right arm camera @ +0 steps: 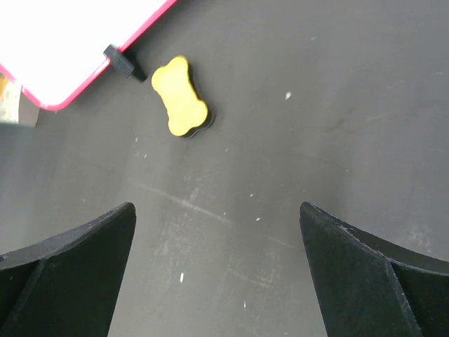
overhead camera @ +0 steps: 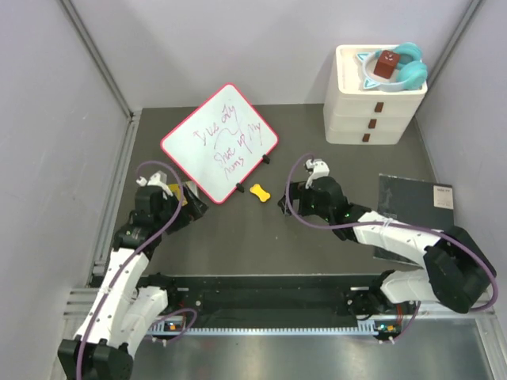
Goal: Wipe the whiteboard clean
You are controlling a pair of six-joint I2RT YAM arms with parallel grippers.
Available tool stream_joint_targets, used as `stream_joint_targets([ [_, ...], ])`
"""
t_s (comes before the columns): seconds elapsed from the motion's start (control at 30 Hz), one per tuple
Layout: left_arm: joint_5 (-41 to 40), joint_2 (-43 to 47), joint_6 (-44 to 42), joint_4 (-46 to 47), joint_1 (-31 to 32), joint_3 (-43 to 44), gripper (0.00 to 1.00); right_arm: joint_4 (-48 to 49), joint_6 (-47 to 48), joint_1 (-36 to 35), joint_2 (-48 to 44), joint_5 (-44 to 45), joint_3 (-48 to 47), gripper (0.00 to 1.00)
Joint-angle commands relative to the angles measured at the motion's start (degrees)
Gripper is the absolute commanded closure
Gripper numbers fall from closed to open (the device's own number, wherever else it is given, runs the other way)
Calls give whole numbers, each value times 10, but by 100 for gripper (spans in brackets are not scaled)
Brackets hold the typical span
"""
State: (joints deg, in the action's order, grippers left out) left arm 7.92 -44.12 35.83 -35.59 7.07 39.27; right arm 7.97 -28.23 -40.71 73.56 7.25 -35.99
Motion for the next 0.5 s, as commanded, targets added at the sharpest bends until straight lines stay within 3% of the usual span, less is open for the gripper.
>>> stream_joint_targets([
  [0.0, 104, 63, 57, 114, 0, -64, 1, 14, 67, -9, 17, -62, -30, 1],
  [0.3, 94, 32, 57, 91, 0, -79, 1, -78, 180, -8, 84, -107, -162, 2],
  [0.47, 78, 25, 40, 75, 0, -67, 1, -96, 206, -9, 172, -134, -225, 15],
])
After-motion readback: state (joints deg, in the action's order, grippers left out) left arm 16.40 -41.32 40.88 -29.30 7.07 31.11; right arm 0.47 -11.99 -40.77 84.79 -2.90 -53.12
